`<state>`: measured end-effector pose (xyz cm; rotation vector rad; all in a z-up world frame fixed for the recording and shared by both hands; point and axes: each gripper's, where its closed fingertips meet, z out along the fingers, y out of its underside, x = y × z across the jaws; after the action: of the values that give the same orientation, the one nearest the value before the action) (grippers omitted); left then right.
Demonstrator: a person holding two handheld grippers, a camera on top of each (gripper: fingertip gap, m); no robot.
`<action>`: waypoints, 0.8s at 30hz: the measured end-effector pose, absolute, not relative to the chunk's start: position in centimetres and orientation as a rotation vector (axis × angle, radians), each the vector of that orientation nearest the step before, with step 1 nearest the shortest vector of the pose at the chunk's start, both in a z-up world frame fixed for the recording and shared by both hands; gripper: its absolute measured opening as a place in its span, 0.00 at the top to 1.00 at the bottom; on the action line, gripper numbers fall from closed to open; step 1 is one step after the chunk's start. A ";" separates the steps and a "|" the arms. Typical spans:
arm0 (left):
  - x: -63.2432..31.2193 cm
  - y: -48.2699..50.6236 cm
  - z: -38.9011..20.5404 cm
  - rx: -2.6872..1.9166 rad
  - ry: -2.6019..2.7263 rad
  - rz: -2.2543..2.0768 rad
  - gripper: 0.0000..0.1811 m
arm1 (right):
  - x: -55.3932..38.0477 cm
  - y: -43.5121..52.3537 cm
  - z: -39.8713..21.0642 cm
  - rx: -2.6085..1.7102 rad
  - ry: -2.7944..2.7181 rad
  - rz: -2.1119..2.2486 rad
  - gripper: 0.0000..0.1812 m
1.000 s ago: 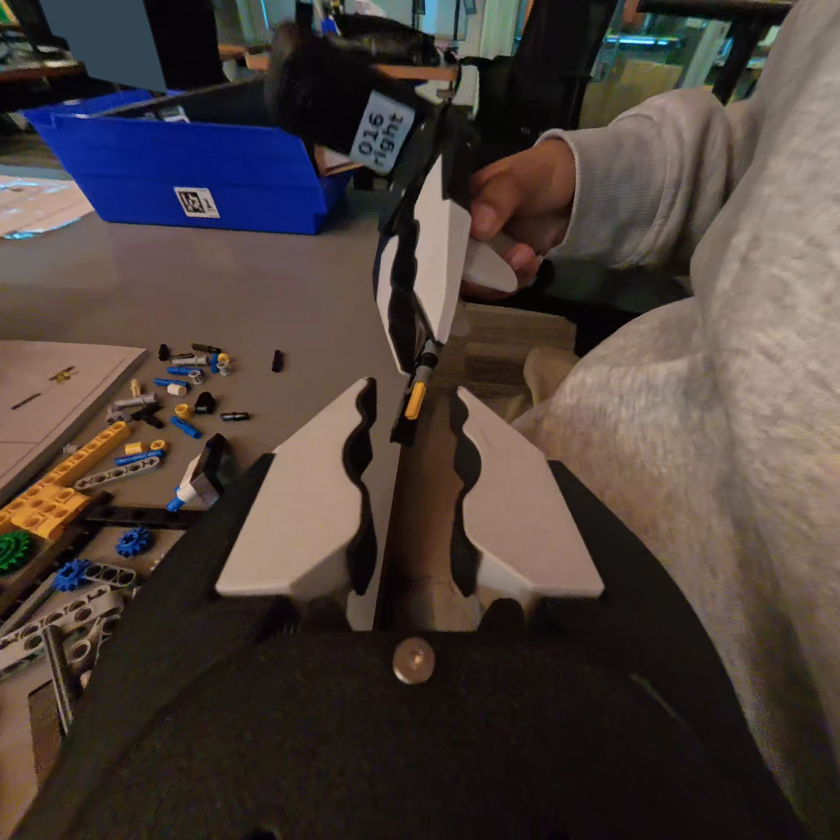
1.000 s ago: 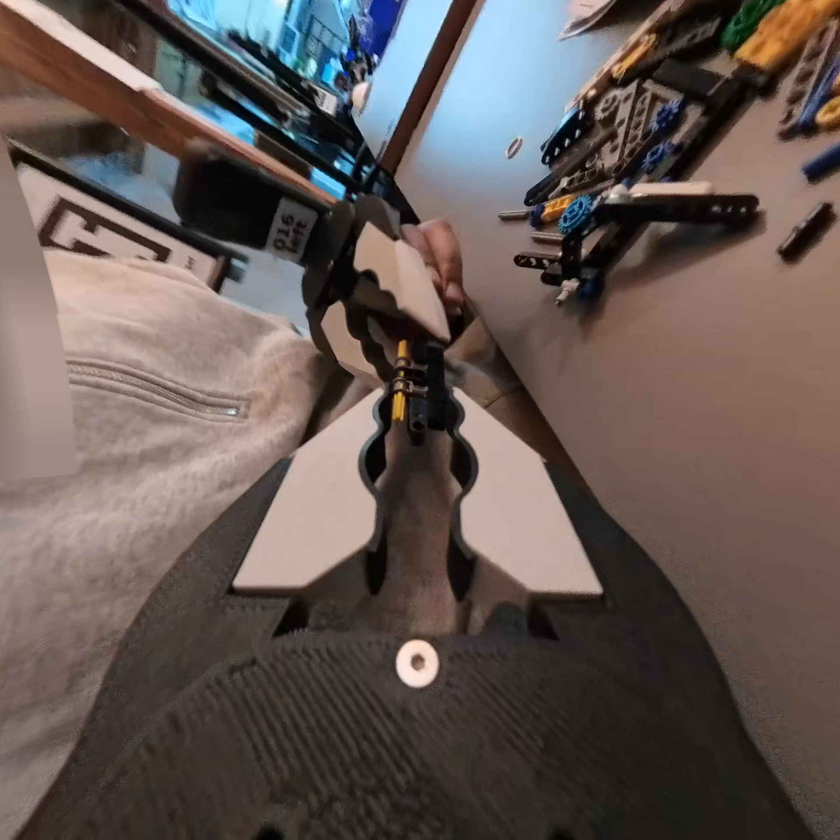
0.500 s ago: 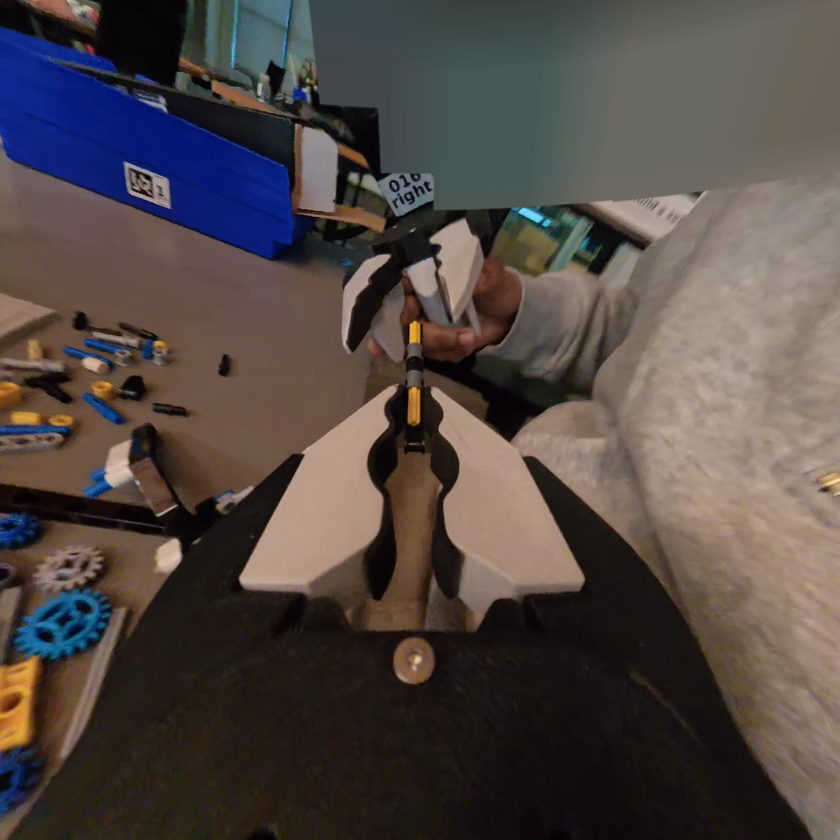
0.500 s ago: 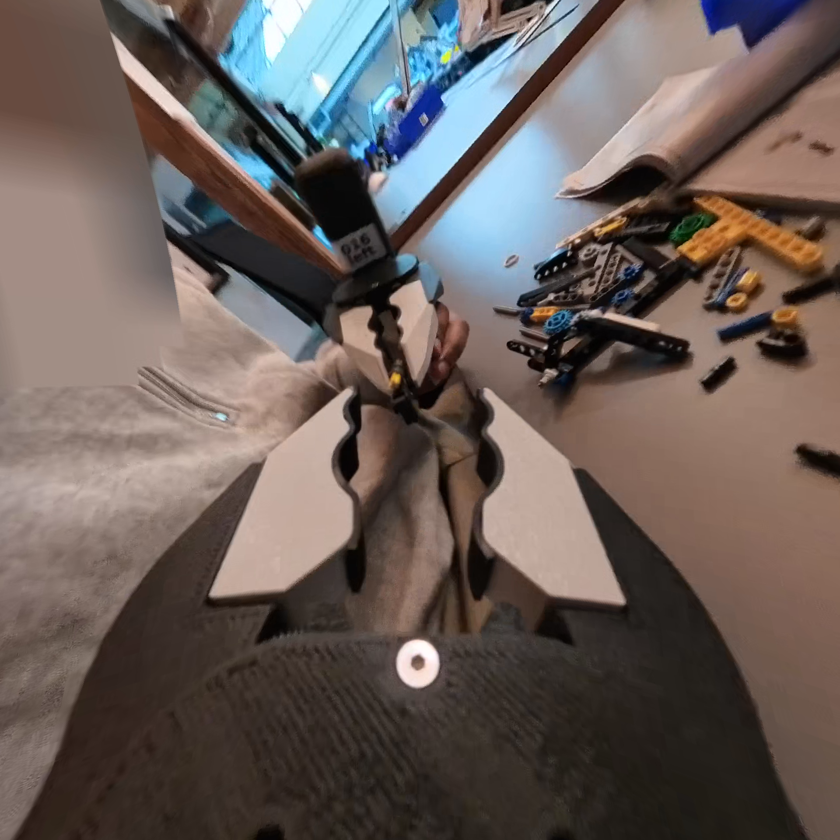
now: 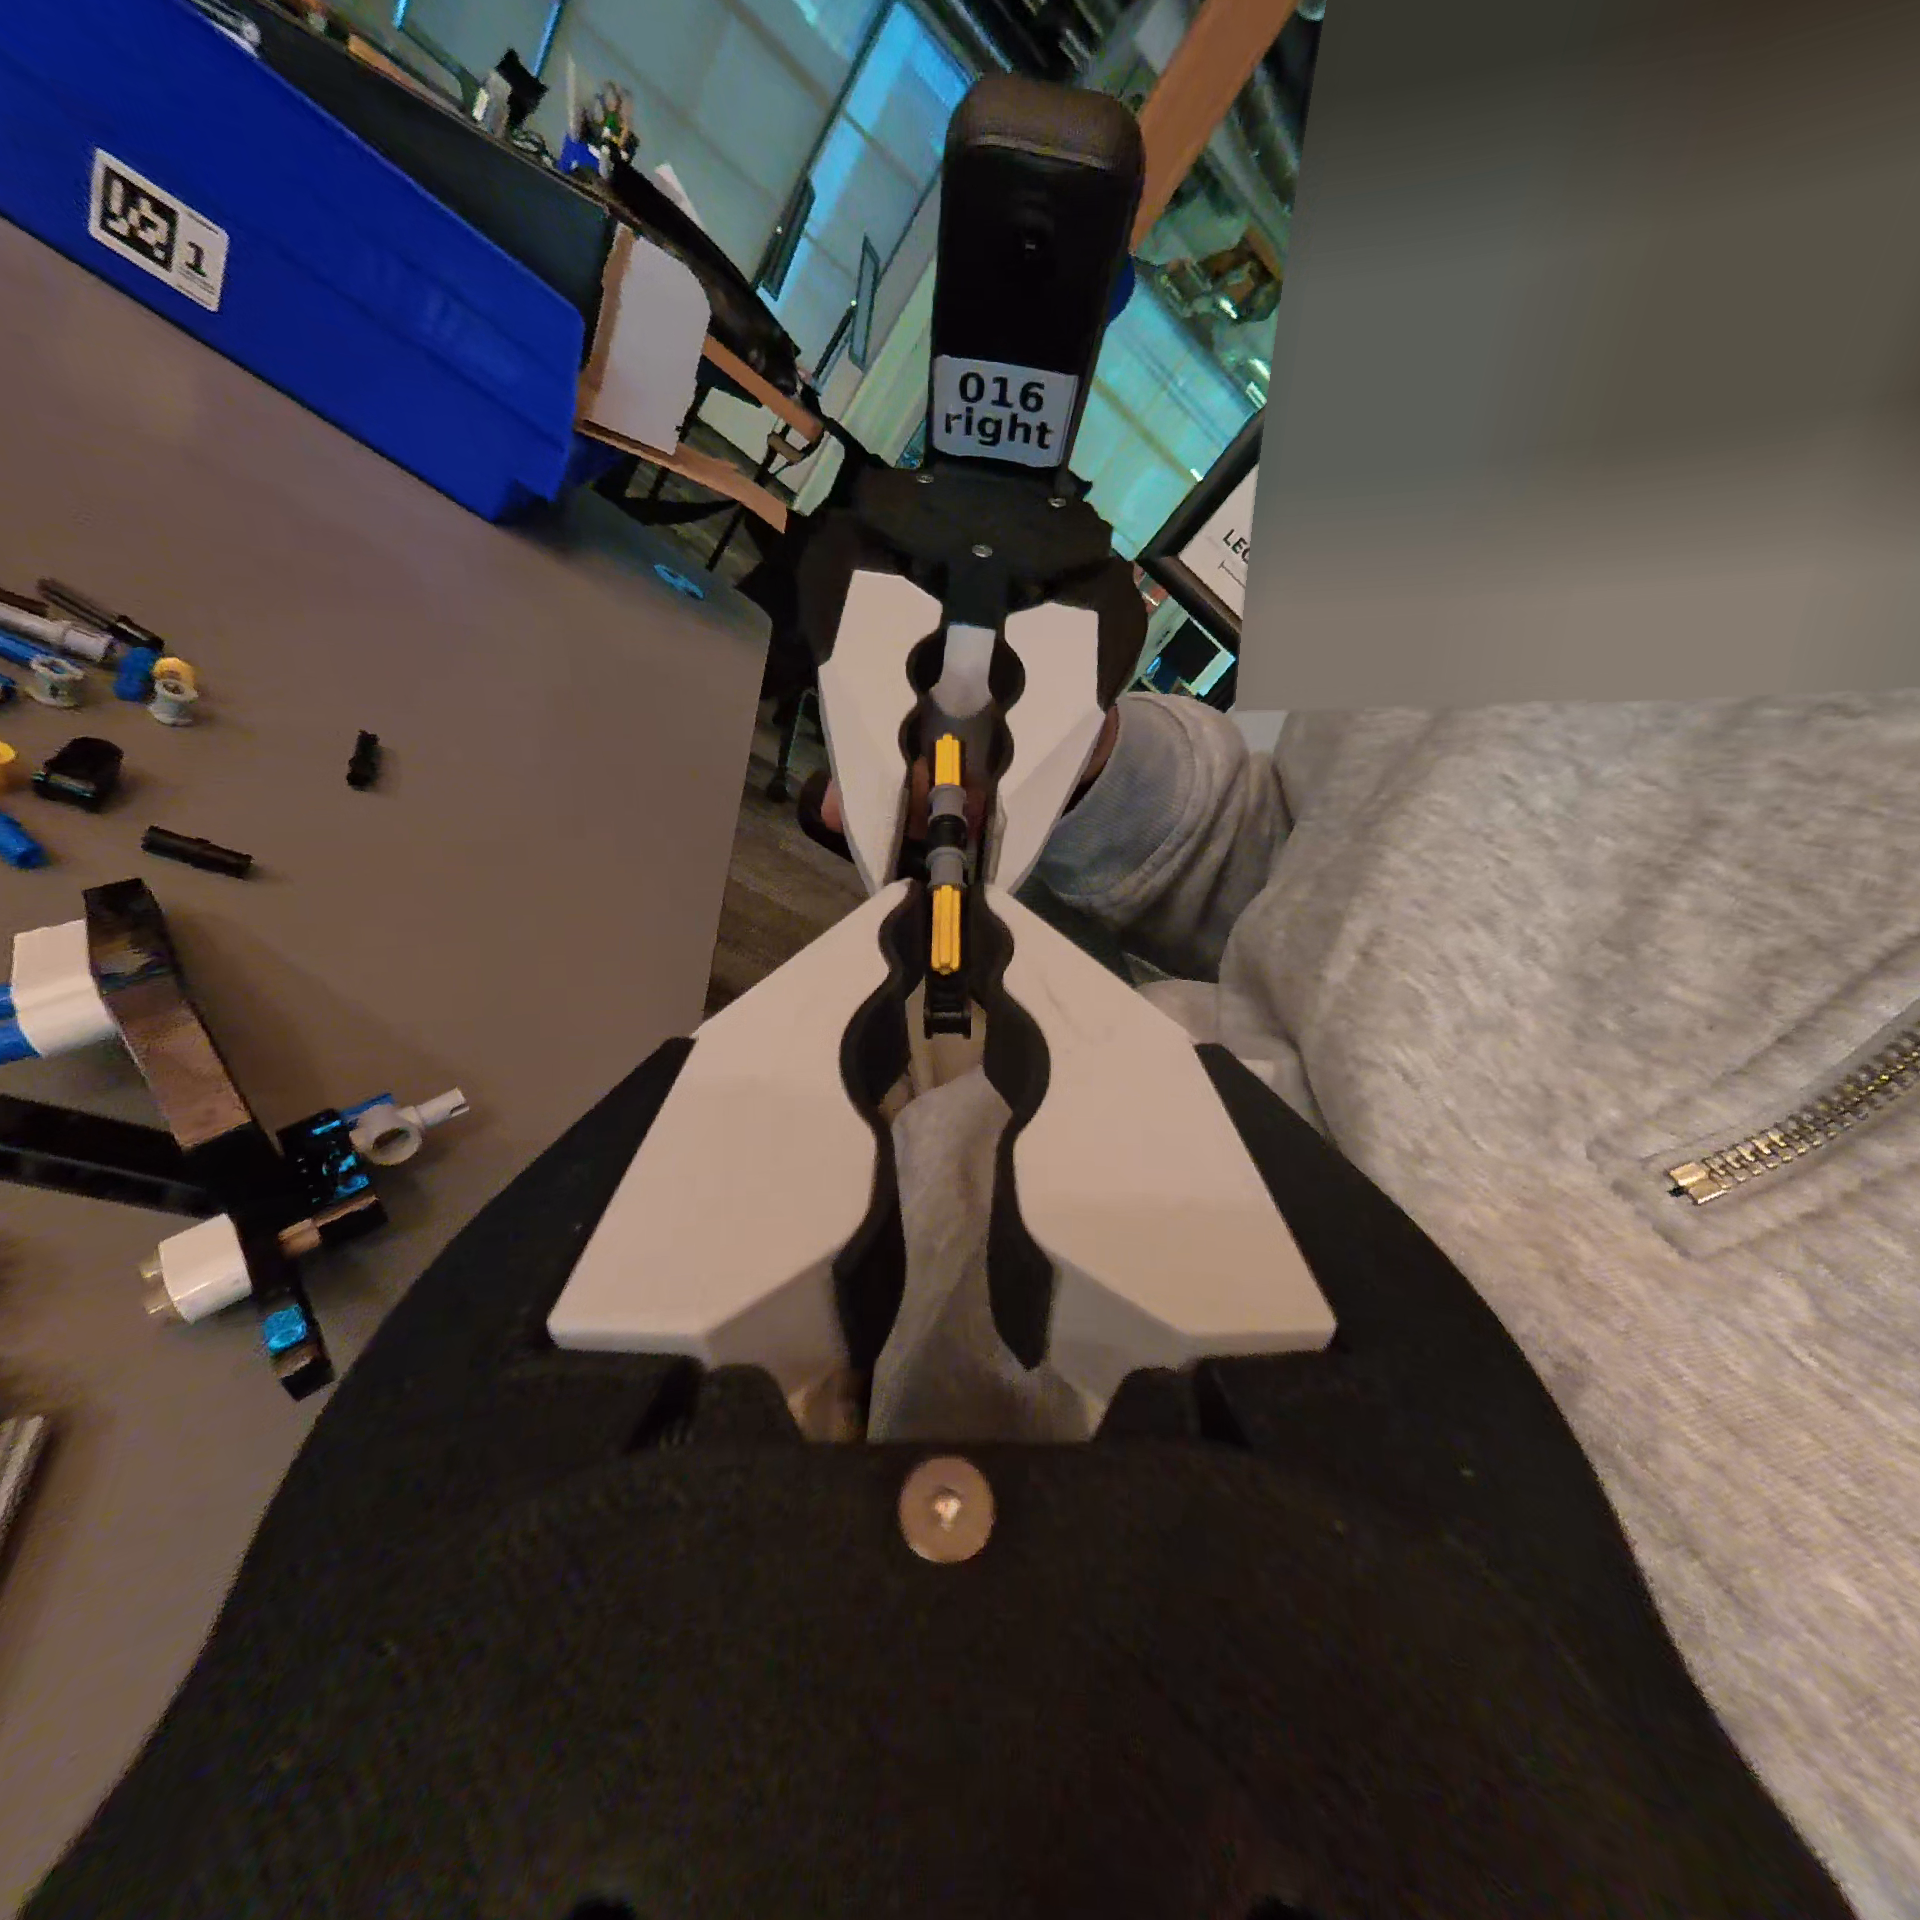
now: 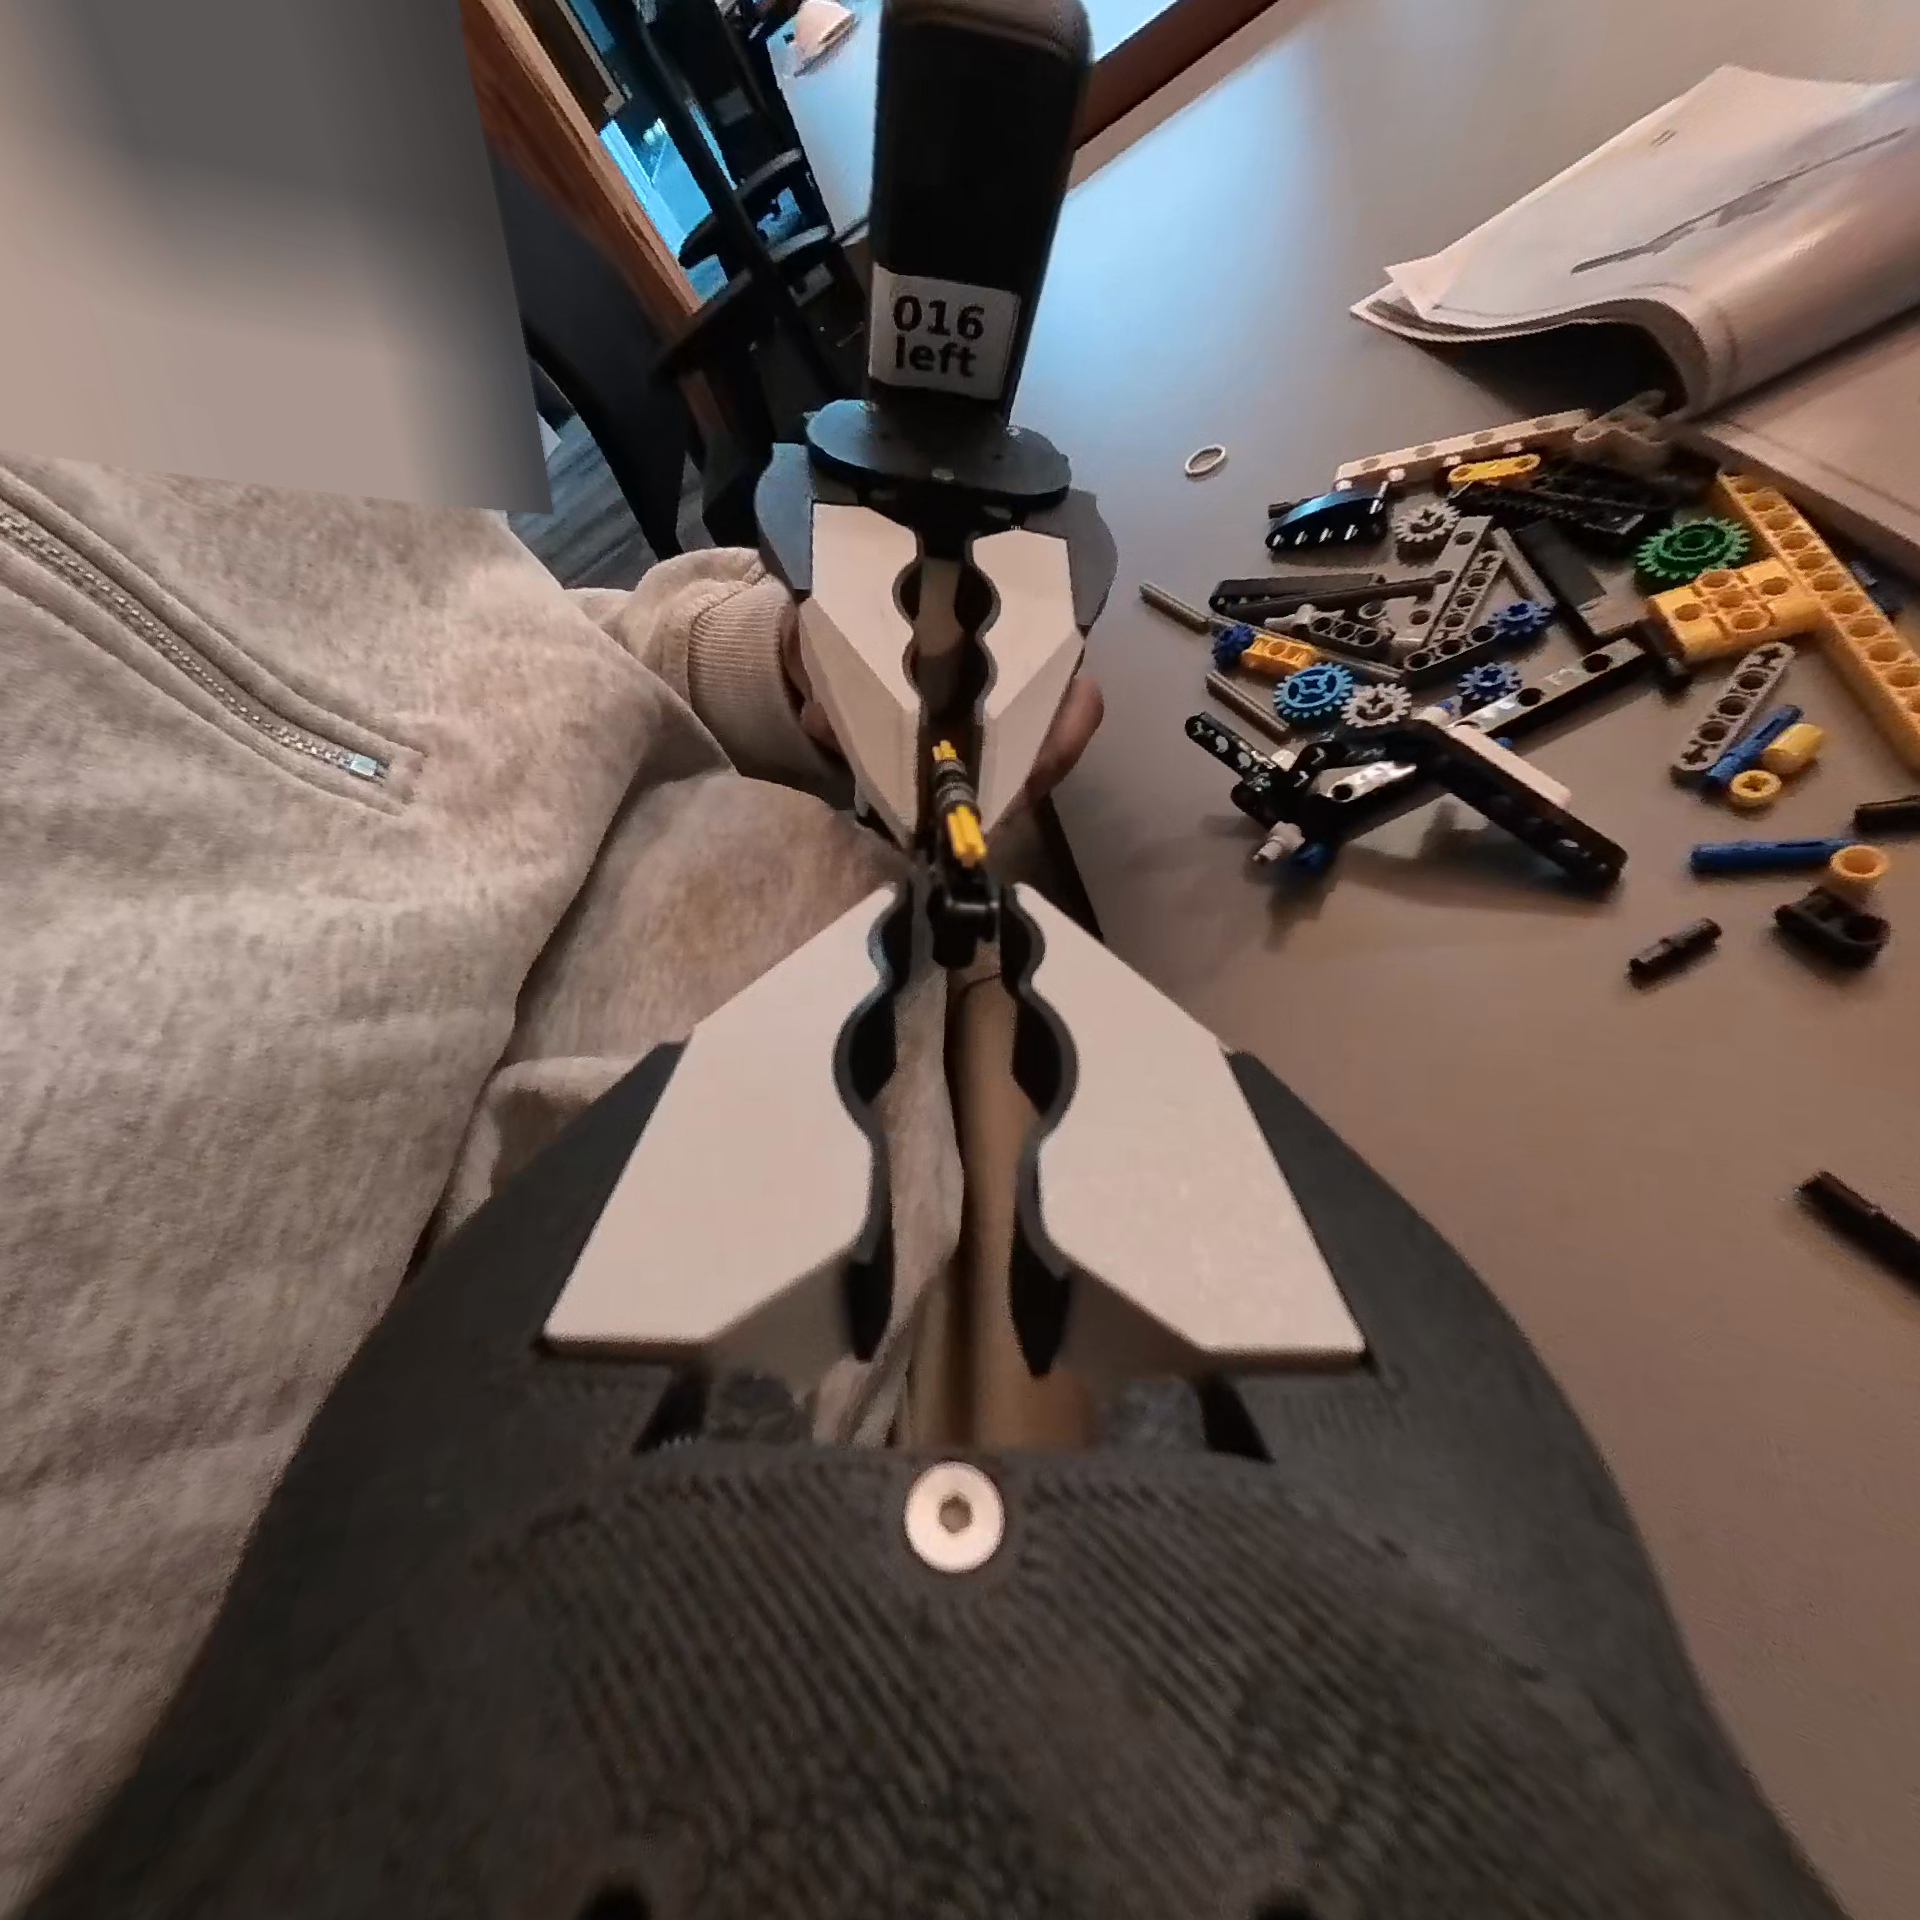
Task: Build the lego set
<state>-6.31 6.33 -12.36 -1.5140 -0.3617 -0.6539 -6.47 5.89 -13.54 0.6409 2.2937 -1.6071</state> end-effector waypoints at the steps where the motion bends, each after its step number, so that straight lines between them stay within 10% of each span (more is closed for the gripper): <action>1: -6.3 6.3 -12.4 -1.513 -0.361 -0.654 0.98 | -6.5 5.8 -13.4 0.641 2.290 -1.616 0.95; 21: -6.6 5.8 -11.7 -1.467 -0.363 -0.676 0.98 | -6.7 5.1 -12.4 0.695 2.100 -1.684 0.97; 24: -7.5 5.4 -11.3 -1.445 -0.395 -0.645 0.84 | -7.7 5.8 -12.6 0.762 2.127 -1.704 0.97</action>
<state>-7.45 5.43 -11.28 -1.4447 -0.3947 -0.6449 -7.66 5.84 -12.62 0.7622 2.1268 -1.7035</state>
